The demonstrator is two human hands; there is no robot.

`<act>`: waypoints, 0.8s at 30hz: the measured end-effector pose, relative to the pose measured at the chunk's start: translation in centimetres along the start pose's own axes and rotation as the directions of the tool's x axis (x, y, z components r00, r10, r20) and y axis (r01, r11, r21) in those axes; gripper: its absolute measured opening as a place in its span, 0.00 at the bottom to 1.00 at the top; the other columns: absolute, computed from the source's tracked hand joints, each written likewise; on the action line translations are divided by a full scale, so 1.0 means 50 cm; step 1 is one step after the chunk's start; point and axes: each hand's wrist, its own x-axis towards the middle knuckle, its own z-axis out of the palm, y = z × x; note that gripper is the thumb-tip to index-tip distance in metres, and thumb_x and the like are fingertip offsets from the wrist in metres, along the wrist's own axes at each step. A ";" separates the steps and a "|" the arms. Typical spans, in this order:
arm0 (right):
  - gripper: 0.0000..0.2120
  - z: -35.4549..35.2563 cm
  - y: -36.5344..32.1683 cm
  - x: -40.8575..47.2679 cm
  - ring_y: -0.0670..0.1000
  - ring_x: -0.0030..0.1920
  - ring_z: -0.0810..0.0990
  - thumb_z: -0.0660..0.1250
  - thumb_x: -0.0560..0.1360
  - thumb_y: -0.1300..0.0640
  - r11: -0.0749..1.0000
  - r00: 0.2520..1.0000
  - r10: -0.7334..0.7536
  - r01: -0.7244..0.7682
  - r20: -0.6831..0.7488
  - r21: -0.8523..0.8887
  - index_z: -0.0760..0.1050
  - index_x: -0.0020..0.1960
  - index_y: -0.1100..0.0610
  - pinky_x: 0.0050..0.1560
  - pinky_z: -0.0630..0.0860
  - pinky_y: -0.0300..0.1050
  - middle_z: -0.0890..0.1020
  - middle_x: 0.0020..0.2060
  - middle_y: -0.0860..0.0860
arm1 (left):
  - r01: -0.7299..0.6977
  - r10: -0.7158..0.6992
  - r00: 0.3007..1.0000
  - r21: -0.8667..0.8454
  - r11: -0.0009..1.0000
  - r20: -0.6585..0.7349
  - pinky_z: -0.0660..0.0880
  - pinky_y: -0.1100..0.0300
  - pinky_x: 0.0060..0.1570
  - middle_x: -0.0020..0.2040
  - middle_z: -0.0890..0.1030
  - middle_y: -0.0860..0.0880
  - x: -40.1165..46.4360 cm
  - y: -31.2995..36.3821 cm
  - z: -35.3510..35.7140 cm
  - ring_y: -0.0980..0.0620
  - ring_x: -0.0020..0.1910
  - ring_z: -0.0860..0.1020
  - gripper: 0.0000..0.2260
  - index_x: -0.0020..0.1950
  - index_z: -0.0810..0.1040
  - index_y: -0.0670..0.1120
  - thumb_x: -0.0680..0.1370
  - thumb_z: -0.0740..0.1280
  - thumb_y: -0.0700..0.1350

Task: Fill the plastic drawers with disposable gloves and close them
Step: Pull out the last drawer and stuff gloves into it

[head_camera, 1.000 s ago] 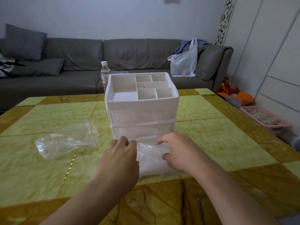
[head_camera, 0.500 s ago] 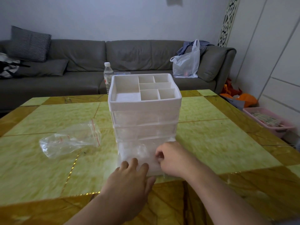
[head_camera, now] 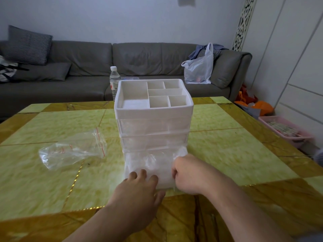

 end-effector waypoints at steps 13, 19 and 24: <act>0.13 -0.014 0.015 -0.003 0.56 0.45 0.85 0.61 0.77 0.67 0.991 0.971 0.060 -0.031 -0.232 0.130 0.83 0.54 0.61 0.43 0.84 0.49 0.81 0.50 0.57 | 0.098 -0.086 0.983 0.068 0.993 -0.165 0.81 0.54 0.49 0.58 0.75 0.46 -0.046 -0.017 -0.048 0.45 0.57 0.77 0.13 0.59 0.81 0.44 0.76 0.70 0.49; 0.17 0.017 0.002 0.030 0.59 0.54 0.83 0.59 0.78 0.70 0.995 0.988 -0.003 0.017 -0.153 0.093 0.79 0.63 0.66 0.54 0.82 0.50 0.79 0.63 0.60 | 0.074 -0.056 0.991 0.150 0.986 -0.121 0.81 0.52 0.30 0.38 0.79 0.45 -0.029 -0.025 0.000 0.45 0.39 0.79 0.10 0.36 0.83 0.43 0.64 0.80 0.47; 0.18 0.038 -0.006 0.059 0.60 0.64 0.79 0.60 0.79 0.66 0.999 0.998 -0.007 0.011 -0.065 0.052 0.77 0.67 0.66 0.61 0.77 0.47 0.73 0.70 0.61 | -0.009 0.035 0.991 0.198 0.980 -0.130 0.81 0.44 0.53 0.45 0.81 0.44 -0.008 -0.018 0.010 0.44 0.47 0.80 0.17 0.46 0.84 0.44 0.82 0.58 0.49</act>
